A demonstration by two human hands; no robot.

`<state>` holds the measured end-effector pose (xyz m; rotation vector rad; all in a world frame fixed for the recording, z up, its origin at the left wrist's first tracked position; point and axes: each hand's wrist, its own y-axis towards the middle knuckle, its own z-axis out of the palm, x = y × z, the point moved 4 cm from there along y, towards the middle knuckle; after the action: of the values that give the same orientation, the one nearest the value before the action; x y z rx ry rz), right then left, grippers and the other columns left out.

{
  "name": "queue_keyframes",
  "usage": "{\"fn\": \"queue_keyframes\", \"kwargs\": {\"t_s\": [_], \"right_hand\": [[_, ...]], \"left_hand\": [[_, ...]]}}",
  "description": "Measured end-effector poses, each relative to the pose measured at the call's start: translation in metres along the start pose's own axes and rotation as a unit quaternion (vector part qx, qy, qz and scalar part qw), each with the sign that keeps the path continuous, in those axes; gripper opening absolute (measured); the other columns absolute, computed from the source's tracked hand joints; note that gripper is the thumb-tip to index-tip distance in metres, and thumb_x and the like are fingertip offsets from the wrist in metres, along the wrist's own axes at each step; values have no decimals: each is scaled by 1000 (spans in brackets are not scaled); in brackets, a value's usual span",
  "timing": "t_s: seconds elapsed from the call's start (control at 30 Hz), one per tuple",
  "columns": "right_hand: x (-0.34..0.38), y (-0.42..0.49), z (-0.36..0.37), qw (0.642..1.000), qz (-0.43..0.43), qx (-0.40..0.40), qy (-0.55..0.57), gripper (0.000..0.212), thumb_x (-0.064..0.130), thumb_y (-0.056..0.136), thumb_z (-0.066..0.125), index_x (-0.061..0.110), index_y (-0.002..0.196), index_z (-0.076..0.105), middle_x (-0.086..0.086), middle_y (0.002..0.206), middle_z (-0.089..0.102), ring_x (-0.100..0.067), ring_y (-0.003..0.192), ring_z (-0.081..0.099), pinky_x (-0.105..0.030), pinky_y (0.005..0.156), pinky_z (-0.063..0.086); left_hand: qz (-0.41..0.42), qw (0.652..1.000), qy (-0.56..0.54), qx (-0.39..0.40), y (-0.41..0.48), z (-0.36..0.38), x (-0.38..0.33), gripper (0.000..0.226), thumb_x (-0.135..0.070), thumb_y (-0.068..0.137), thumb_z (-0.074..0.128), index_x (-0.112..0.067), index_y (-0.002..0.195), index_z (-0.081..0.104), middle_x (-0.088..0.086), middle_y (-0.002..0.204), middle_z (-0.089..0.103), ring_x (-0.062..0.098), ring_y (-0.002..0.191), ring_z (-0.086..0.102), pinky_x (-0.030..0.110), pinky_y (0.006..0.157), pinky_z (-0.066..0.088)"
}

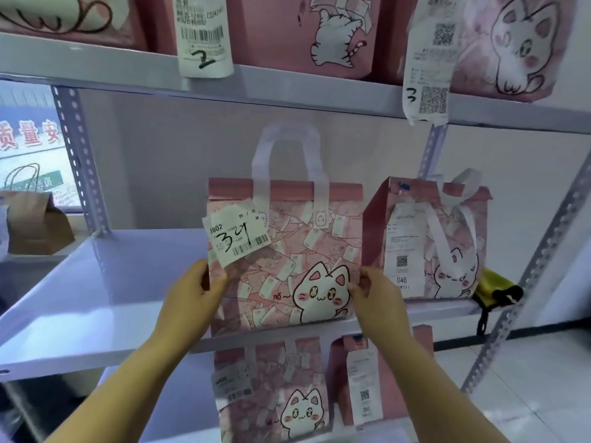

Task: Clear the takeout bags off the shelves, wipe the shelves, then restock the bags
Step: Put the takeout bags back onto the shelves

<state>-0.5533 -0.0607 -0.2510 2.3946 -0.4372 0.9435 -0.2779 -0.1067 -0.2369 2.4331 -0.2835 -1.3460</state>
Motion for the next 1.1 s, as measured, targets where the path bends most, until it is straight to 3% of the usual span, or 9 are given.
{"fn": "queue_keyframes", "kwargs": {"t_s": [0.13, 0.33, 0.47, 0.63, 0.77, 0.93, 1.1], "right_hand": [[-4, 11, -7, 999, 24, -19, 19, 22, 14, 91, 56, 12, 113, 59, 3, 93, 63, -17, 85, 59, -33, 76, 50], [-6, 24, -11, 999, 32, -28, 17, 23, 12, 92, 55, 9, 114, 59, -2, 93, 64, -20, 84, 58, -34, 76, 51], [-6, 26, -10, 999, 30, -38, 18, 25, 14, 91, 55, 10, 115, 59, -3, 98, 66, -19, 86, 58, -33, 77, 50], [-7, 22, -16, 997, 35, -56, 32, 32, 20, 90, 58, 13, 121, 56, -2, 110, 65, -18, 96, 59, -27, 78, 44], [-7, 11, -29, 997, 19, -72, 28, 29, 25, 89, 59, 16, 117, 57, 2, 110, 63, -16, 93, 60, -27, 77, 44], [-10, -11, -40, 999, -22, -25, 35, 17, 25, 91, 57, 19, 106, 61, 4, 97, 64, -15, 87, 61, -28, 74, 48], [-28, -41, -48, 993, -79, 77, -51, 15, 32, 90, 57, 24, 101, 62, 10, 93, 64, -12, 87, 60, -31, 74, 49]], "left_hand": [[-10, 998, -44, 35, 14, 18, 1, 11, -28, 87, 62, -26, 97, 57, -14, 90, 64, 7, 84, 60, 23, 62, 43], [-12, 998, -54, 43, 27, 37, -4, 14, -26, 88, 61, -23, 102, 57, -7, 94, 63, 12, 85, 58, 20, 60, 42], [-13, 997, -67, 41, 27, 38, -3, 18, -29, 88, 61, -24, 104, 55, -9, 94, 62, 3, 83, 56, 17, 57, 40], [-14, 997, -67, 36, 22, 32, 3, 21, -32, 85, 65, -29, 101, 51, -13, 97, 59, 13, 92, 56, 28, 73, 44], [-14, 999, -40, 18, 12, 27, 11, 24, -34, 83, 67, -26, 101, 55, -8, 105, 61, 14, 96, 57, 31, 75, 45], [-24, 999, 14, -20, -17, 15, 11, 35, -35, 81, 68, -19, 109, 55, -6, 107, 56, 14, 93, 56, 30, 72, 44], [-45, 997, 39, -39, -69, 8, 7, 23, -28, 83, 67, -20, 100, 54, -3, 100, 58, 15, 84, 57, 28, 71, 43]]}}
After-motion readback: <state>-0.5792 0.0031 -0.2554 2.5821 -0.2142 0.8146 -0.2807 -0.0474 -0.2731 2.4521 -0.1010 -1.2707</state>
